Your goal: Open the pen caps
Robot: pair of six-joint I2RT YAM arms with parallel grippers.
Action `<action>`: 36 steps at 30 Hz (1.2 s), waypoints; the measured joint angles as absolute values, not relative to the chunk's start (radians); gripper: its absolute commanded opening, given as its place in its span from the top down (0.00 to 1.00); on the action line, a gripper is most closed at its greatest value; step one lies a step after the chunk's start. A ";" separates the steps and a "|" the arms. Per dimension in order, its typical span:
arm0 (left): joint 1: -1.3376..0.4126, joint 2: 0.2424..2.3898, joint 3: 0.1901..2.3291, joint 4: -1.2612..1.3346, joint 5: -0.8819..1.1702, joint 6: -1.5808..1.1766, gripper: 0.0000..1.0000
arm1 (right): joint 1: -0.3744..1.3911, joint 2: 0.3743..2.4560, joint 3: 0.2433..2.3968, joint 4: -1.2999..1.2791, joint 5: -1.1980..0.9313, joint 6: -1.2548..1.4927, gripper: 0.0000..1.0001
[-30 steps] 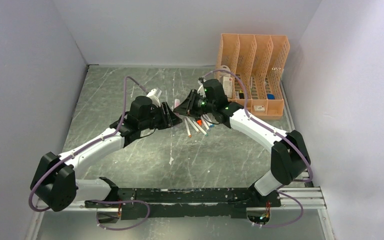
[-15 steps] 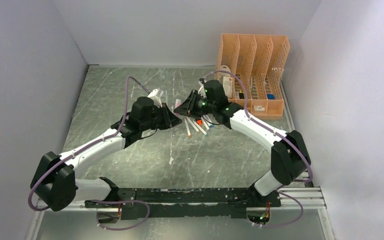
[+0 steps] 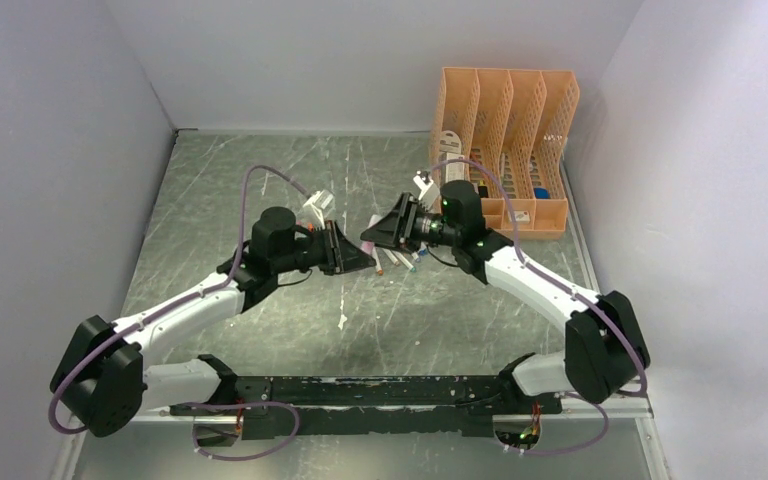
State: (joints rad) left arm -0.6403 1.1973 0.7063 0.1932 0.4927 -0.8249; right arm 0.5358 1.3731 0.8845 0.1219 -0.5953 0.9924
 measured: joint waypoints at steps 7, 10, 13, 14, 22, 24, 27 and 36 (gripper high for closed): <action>-0.636 1.180 0.566 0.507 0.656 -1.044 0.92 | 0.516 1.308 0.744 0.370 -0.698 1.110 0.63; -0.636 1.180 0.546 0.584 0.686 -1.103 0.92 | 0.514 1.293 0.725 0.439 -0.719 1.148 0.67; -0.635 1.180 0.542 0.644 0.706 -1.147 0.92 | 0.512 1.282 0.719 0.495 -0.731 1.173 0.71; -0.635 1.180 0.540 0.661 0.710 -1.158 0.92 | 0.512 1.278 0.717 0.513 -0.735 1.180 0.71; -0.635 1.195 0.527 0.737 0.720 -1.202 0.92 | 0.511 1.270 0.711 0.546 -0.743 1.199 0.67; -0.635 1.200 0.527 0.747 0.720 -1.205 0.92 | 0.510 1.264 0.710 0.538 -0.741 1.196 0.65; -0.635 1.212 0.527 0.766 0.722 -1.206 0.92 | 0.506 1.253 0.710 0.513 -0.736 1.185 0.65; -0.635 1.249 0.534 0.772 0.722 -1.204 0.93 | 0.505 1.240 0.710 0.459 -0.722 1.154 0.68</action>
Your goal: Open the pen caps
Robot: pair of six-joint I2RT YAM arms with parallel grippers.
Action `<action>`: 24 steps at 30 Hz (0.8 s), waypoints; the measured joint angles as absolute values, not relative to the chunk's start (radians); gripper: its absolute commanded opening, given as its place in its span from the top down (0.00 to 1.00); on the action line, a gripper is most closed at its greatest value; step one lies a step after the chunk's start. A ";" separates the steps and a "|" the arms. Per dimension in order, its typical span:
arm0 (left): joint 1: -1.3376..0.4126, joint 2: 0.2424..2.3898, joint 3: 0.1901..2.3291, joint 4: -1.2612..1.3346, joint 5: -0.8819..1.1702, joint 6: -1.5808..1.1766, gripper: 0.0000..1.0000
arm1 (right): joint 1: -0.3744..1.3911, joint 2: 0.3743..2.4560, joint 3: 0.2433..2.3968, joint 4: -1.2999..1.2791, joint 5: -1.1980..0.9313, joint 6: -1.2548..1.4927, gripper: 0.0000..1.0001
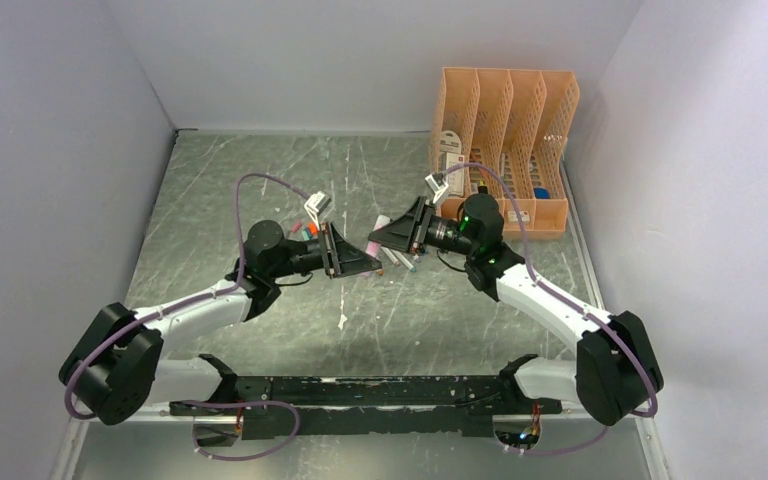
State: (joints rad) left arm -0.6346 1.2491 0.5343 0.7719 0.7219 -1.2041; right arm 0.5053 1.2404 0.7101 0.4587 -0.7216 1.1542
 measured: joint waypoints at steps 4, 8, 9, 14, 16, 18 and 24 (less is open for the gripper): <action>-0.635 1.255 0.538 0.773 0.722 -1.204 0.93 | 0.515 1.240 0.710 0.450 -0.717 1.142 0.66; -0.635 1.268 0.550 0.773 0.722 -1.204 0.93 | 0.524 1.241 0.710 0.437 -0.712 1.127 0.79; -0.635 1.271 0.551 0.773 0.722 -1.205 0.92 | 0.526 1.242 0.710 0.438 -0.711 1.126 0.86; -0.628 1.298 0.553 0.800 0.728 -1.214 0.92 | 0.532 1.263 0.712 0.461 -0.702 1.137 1.00; -0.622 1.310 0.553 0.810 0.731 -1.222 0.92 | 0.535 1.278 0.712 0.477 -0.691 1.145 1.00; -0.616 1.322 0.550 0.828 0.734 -1.236 0.92 | 0.536 1.292 0.712 0.496 -0.683 1.156 1.00; -0.610 1.327 0.514 0.867 0.717 -1.259 0.93 | 0.516 1.358 0.727 0.526 -0.724 1.185 1.00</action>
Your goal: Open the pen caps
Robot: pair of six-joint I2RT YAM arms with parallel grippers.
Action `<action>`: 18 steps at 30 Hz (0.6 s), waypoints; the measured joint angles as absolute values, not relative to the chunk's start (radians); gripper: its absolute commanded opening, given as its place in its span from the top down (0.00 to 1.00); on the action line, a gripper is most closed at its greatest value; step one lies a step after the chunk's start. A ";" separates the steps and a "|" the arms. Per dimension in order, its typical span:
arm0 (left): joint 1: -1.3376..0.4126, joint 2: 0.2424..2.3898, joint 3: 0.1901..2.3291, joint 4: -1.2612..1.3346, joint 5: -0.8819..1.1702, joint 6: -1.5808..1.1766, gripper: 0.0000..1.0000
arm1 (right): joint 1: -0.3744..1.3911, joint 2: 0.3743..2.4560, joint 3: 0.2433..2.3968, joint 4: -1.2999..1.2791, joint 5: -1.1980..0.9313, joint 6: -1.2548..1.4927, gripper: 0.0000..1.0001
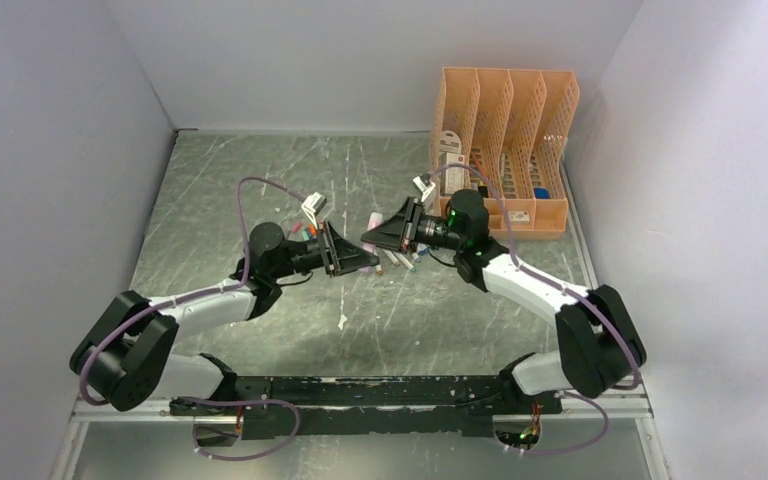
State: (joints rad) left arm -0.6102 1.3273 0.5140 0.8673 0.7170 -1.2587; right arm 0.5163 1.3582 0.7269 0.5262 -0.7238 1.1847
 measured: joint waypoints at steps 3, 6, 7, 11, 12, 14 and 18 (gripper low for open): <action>-0.613 1.309 0.476 0.876 0.666 -1.265 0.92 | 0.491 1.428 0.774 0.508 -0.812 1.192 1.00; -0.672 1.239 0.393 0.859 0.727 -1.251 0.92 | 0.387 1.530 0.898 0.509 -0.777 1.201 1.00; -0.702 1.205 0.356 0.844 0.742 -1.245 0.92 | 0.342 1.566 0.950 0.512 -0.764 1.205 1.00; -0.775 1.095 0.253 0.787 0.759 -1.230 0.92 | 0.242 1.673 1.126 0.518 -0.733 1.212 1.00; -0.782 1.071 0.239 0.765 0.759 -1.224 0.92 | 0.239 1.691 1.161 0.510 -0.732 1.206 1.00; -0.789 1.016 0.229 0.689 0.748 -1.199 0.92 | 0.242 1.722 1.232 0.468 -0.737 1.178 1.00; -0.791 0.950 0.297 0.472 0.693 -1.099 0.92 | 0.260 1.742 1.343 0.219 -0.737 1.010 1.00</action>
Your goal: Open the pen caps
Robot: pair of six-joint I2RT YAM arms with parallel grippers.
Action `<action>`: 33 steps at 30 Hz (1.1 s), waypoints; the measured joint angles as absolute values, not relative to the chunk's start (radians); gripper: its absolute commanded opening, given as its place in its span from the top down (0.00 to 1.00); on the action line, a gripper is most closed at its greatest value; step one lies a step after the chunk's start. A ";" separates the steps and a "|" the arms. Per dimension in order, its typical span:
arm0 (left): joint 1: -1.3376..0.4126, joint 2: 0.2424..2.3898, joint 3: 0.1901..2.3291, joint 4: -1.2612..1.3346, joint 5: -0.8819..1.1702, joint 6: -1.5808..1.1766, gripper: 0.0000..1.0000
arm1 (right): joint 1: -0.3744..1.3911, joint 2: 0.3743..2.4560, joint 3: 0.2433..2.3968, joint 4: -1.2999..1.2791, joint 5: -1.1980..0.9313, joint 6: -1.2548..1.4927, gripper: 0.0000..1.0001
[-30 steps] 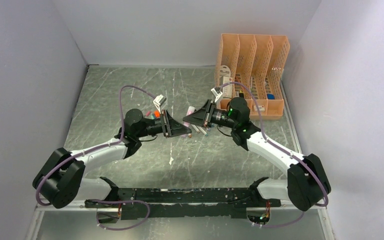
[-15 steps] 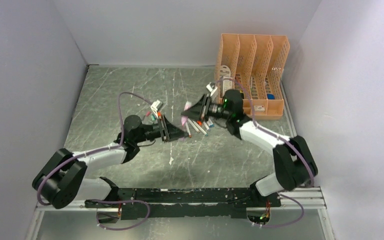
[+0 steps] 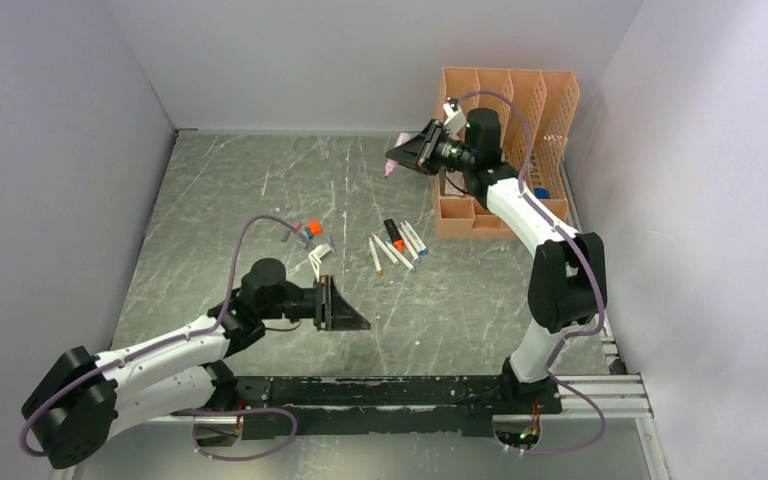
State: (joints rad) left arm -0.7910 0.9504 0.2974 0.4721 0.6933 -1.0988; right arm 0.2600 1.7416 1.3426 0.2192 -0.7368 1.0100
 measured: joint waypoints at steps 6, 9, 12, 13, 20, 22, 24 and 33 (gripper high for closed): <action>-0.791 1.092 0.552 0.218 0.602 -0.940 0.93 | 0.350 1.753 1.468 -0.280 -0.488 0.633 1.00; -0.791 1.172 0.645 0.134 0.562 -0.881 0.93 | 0.427 1.776 1.494 -0.475 -0.279 0.493 1.00; -0.791 1.223 0.711 0.046 0.517 -0.833 0.93 | 0.486 1.826 1.505 -0.598 -0.112 0.406 1.00; -0.791 1.231 0.727 0.023 0.506 -0.822 0.93 | 0.496 1.843 1.504 -0.627 -0.073 0.387 1.00; -0.791 1.238 0.772 -0.068 0.445 -0.785 0.93 | 0.503 1.941 1.507 -0.710 0.112 0.308 0.93; -0.791 1.238 0.772 -0.088 0.429 -0.781 0.93 | 0.514 1.972 1.519 -0.717 0.133 0.294 0.91; -0.791 1.237 0.772 -0.106 0.413 -0.780 0.93 | 0.526 1.995 1.525 -0.717 0.142 0.287 0.88; -0.747 1.299 0.878 -0.242 0.318 -0.734 0.93 | 0.551 2.015 1.509 -0.702 0.145 0.273 0.66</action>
